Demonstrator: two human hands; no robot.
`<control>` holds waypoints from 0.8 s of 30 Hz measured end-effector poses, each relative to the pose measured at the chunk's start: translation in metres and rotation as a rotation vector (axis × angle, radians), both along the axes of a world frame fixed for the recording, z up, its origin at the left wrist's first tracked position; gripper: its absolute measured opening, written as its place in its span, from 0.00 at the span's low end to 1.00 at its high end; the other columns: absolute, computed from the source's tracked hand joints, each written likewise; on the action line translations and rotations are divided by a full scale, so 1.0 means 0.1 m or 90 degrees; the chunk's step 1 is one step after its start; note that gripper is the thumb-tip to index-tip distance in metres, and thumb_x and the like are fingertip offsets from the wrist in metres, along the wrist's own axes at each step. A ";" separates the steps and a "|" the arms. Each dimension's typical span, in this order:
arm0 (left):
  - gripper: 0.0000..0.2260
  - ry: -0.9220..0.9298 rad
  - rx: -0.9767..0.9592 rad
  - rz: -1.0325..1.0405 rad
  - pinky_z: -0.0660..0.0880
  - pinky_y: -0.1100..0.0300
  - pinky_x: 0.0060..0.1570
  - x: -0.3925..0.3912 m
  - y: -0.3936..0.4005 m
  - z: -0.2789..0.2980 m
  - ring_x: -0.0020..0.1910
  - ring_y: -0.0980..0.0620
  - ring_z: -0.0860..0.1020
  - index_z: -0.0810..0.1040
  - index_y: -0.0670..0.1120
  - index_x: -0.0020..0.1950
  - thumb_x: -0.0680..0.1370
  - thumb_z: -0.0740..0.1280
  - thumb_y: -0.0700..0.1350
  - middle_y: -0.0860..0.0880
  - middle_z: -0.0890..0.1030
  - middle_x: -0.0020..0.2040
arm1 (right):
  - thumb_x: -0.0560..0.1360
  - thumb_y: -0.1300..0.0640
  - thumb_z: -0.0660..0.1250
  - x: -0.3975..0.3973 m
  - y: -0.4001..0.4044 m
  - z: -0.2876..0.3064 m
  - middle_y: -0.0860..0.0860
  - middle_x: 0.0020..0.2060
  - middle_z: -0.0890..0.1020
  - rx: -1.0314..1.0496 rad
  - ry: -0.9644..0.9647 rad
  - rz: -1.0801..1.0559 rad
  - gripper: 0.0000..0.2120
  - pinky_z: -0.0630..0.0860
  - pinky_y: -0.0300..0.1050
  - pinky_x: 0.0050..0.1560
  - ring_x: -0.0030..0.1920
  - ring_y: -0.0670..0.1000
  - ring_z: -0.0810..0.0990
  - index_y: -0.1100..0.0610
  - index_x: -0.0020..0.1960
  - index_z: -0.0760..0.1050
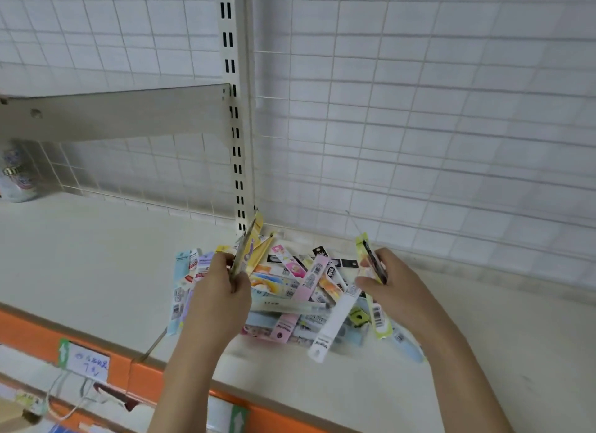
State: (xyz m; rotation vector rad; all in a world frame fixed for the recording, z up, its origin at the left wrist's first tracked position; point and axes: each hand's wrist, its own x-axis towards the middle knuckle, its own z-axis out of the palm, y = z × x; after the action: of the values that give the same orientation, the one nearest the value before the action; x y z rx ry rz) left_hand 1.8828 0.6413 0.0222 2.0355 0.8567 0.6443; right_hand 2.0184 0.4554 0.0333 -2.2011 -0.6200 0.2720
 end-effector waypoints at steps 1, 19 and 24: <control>0.03 0.009 0.009 0.002 0.71 0.53 0.33 0.01 -0.02 0.00 0.33 0.47 0.76 0.69 0.45 0.51 0.78 0.57 0.40 0.45 0.76 0.35 | 0.76 0.54 0.65 -0.01 -0.01 -0.01 0.47 0.39 0.77 -0.007 0.010 0.003 0.11 0.68 0.40 0.35 0.36 0.48 0.75 0.49 0.57 0.68; 0.18 0.070 0.088 -0.053 0.57 0.61 0.27 0.01 -0.20 -0.02 0.25 0.51 0.63 0.61 0.44 0.30 0.78 0.61 0.44 0.49 0.64 0.25 | 0.78 0.53 0.60 -0.08 -0.28 -0.08 0.52 0.32 0.75 -0.090 0.027 -0.073 0.12 0.69 0.39 0.31 0.30 0.48 0.81 0.61 0.42 0.71; 0.16 0.103 0.116 -0.140 0.60 0.61 0.28 0.16 -0.35 -0.04 0.27 0.53 0.66 0.65 0.46 0.31 0.77 0.64 0.48 0.50 0.67 0.26 | 0.79 0.57 0.58 -0.06 -0.51 -0.08 0.50 0.39 0.83 -0.039 0.065 -0.115 0.08 0.74 0.36 0.31 0.30 0.46 0.81 0.58 0.49 0.74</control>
State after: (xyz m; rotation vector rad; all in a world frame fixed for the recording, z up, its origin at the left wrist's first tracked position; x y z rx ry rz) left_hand 1.8992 0.6060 0.0181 2.3328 0.6721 0.4538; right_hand 2.0120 0.4048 0.0253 -2.2685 -0.3578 0.3099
